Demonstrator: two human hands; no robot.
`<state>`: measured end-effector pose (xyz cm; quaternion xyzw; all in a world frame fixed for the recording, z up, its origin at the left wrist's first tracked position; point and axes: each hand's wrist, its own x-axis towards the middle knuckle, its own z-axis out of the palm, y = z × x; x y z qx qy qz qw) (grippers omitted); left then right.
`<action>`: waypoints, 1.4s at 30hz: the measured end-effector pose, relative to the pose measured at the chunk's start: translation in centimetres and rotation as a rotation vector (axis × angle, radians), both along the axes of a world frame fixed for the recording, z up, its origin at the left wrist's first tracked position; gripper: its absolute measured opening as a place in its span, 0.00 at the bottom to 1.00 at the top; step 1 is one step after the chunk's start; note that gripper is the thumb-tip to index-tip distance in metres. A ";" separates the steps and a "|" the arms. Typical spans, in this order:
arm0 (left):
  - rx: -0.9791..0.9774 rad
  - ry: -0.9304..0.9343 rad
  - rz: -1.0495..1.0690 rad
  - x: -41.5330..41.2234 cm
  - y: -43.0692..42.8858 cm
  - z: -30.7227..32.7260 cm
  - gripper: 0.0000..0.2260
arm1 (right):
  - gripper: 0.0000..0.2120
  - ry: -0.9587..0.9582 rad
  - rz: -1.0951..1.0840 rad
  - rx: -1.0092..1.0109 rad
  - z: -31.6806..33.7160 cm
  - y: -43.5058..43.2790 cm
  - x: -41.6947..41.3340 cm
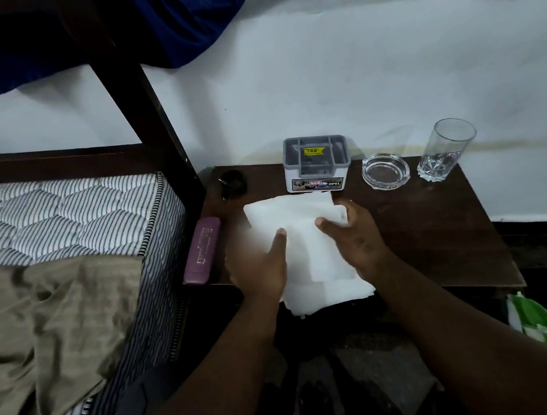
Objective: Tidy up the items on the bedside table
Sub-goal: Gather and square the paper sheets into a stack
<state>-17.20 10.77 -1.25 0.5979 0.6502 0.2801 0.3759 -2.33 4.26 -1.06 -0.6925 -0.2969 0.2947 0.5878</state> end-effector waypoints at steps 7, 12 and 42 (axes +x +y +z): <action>-0.269 -0.560 -0.219 -0.2 0.7 0.6 0.22 | 0.14 0.543 0.057 0.027 0.8 -1.7 1.0; -0.420 -0.734 -0.307 -0.3 0.9 0.6 0.16 | 0.17 0.668 0.140 -0.103 1.0 -2.5 1.7; -0.733 -0.890 -0.115 0.1 0.1 2.0 0.16 | 0.11 0.252 -0.007 0.108 1.3 -2.4 3.3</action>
